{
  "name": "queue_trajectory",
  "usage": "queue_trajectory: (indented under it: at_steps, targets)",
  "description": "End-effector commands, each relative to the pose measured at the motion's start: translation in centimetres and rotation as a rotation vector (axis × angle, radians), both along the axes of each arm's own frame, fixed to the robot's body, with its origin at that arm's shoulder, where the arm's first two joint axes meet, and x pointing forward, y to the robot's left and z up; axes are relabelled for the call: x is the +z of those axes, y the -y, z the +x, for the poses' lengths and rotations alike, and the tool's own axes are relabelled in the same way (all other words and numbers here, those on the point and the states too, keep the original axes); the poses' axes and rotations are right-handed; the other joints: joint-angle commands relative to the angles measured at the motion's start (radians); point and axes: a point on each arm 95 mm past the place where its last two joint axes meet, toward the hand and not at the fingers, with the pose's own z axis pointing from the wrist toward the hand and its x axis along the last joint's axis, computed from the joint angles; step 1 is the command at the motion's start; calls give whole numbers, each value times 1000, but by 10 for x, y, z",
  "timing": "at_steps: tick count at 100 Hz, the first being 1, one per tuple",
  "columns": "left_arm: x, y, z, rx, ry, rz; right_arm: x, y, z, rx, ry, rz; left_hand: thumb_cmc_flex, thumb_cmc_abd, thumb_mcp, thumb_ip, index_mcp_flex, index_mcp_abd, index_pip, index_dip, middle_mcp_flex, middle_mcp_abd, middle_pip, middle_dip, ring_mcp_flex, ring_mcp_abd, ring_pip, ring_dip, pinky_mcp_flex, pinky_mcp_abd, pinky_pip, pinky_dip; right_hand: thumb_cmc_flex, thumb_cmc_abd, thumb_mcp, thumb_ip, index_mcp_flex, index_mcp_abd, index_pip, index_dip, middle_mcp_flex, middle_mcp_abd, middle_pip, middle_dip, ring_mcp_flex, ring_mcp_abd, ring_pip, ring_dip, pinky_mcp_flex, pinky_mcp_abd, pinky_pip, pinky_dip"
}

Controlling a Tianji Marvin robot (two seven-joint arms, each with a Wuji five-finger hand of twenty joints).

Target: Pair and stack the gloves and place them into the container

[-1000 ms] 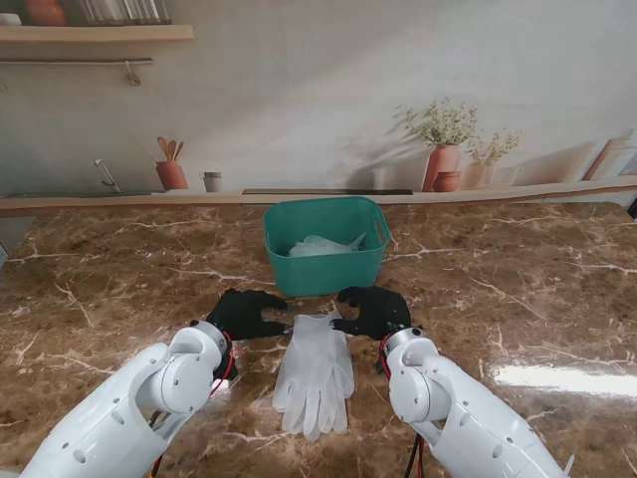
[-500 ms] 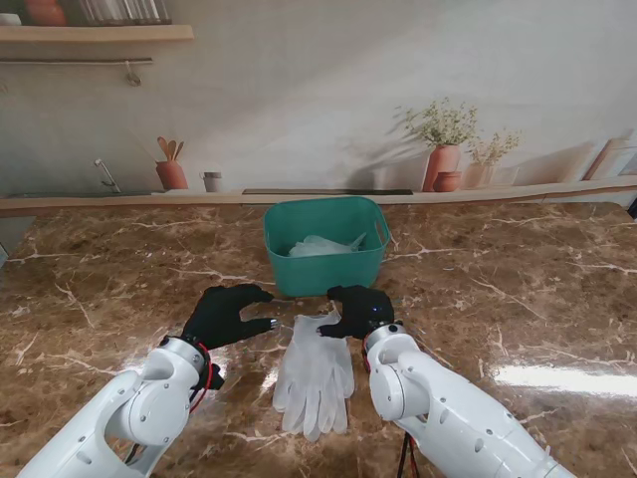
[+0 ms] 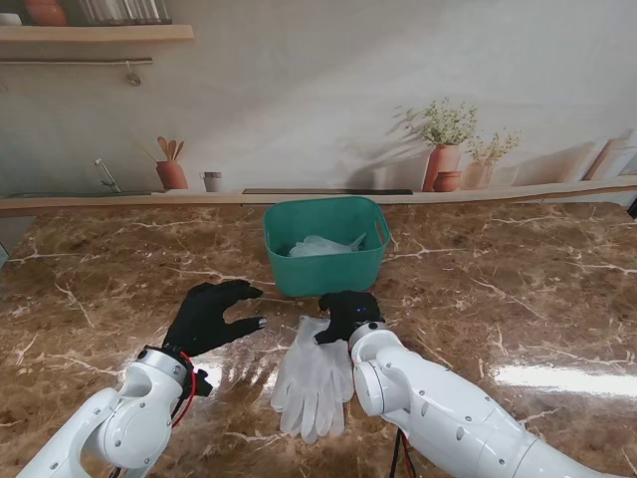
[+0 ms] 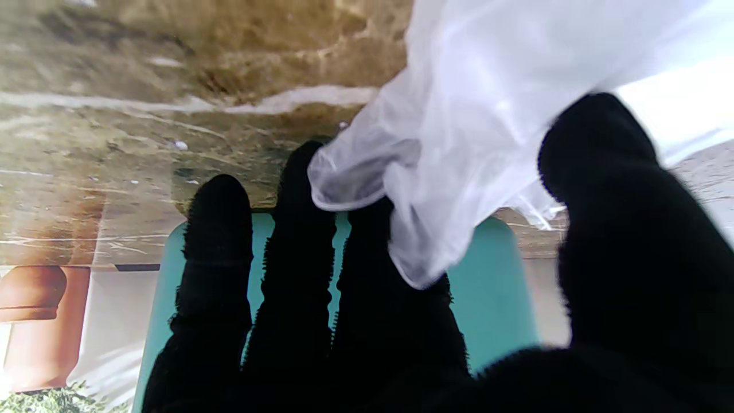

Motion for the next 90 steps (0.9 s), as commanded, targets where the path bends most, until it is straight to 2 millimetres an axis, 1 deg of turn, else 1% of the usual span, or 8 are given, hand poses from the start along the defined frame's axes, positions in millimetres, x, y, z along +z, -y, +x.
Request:
queue_trajectory:
  at_steps: [1, 8, 12, 19, 28, 40, 57, 90]
  targets:
    - [-4, -3, -3, 16, -9, 1, -13, -2, -10, 3, -33, -8, 11, 38, -25, 31, -1, -27, 12, 11, -10, -32, -30, -11, -34, -51, -35, -13, -14, -7, -22, 5, 70, -41, -22, 4, 163, -114, 194, 124, 40, -38, 45, 80, 3, -24, 63, 57, -18, 13, 7, 19]
    - [-4, -3, -3, 15, -9, 0, -15, -4, -13, 4, -28, 1, 12, 42, -30, 31, 6, -30, 15, 13, -9, -34, -31, -12, -34, -51, -37, -14, -14, -6, -23, 8, 139, -72, -69, -57, 211, -189, 346, 159, 3, -32, 15, 141, -55, -24, 72, 85, -54, 16, -14, 24]
    - [-5, -3, -3, 15, -8, 0, -17, -4, -15, 7, -23, 1, 11, 43, -35, 31, 8, -33, 17, 14, -8, -34, -32, -12, -34, -51, -37, -15, -15, -4, -24, 10, -2, -308, 384, -193, 245, -221, 391, 217, -43, -30, 0, 172, -110, -26, 67, 95, -83, 7, -34, 31]
    - [-5, -3, -2, 16, -6, -3, -19, -5, -17, 11, -10, 4, 14, 45, -40, 32, 11, -31, 18, 14, -8, -36, -34, -13, -34, -53, -38, -16, -15, -1, -25, 13, -7, -376, 503, -284, 280, -288, 527, 254, -185, -7, -109, 130, -244, -20, -31, 45, -141, -16, -85, 31]
    - [-5, -2, -1, 17, -4, -5, -20, -5, -19, 24, 20, 21, 17, 49, -48, 33, 12, -30, 17, 14, -8, -35, -34, -14, -34, -53, -40, -17, -14, -3, -27, 16, 24, -364, 505, -281, 292, -321, 566, 290, -286, 36, -308, -74, -296, -6, -238, -127, -152, -17, -112, 38]
    - [-6, -2, -1, 14, -2, -4, -16, -3, -21, 16, 55, 92, 21, 55, -57, 34, 17, -32, 19, 15, -6, -31, -34, -14, -31, -51, -39, -18, -14, -1, -28, 19, 60, -335, 496, -267, 281, -303, 559, 329, -113, 89, -469, -410, 60, 41, -344, -279, 70, 17, -44, -8]
    - [-5, -2, 0, 17, 1, -4, -1, 5, -17, -4, 159, 185, 26, 63, -70, 36, 19, -35, 20, 17, -3, -30, -34, -14, -30, -51, -38, -17, -15, 0, -29, 23, 86, -333, 490, -260, 286, -281, 575, 295, 190, 47, -369, -299, 352, 10, -181, -202, 304, -7, 177, -64]
    - [-5, -2, 0, 16, 2, -3, 38, 22, -15, 46, 319, 218, 35, 73, -92, 39, 19, -36, 23, 21, -8, -25, -36, -15, -40, -52, -41, -18, -15, -3, -44, 23, 101, -248, 459, -232, 269, -232, 576, 193, 212, 45, -293, -193, 328, 4, -47, -93, 235, -14, 218, -68]
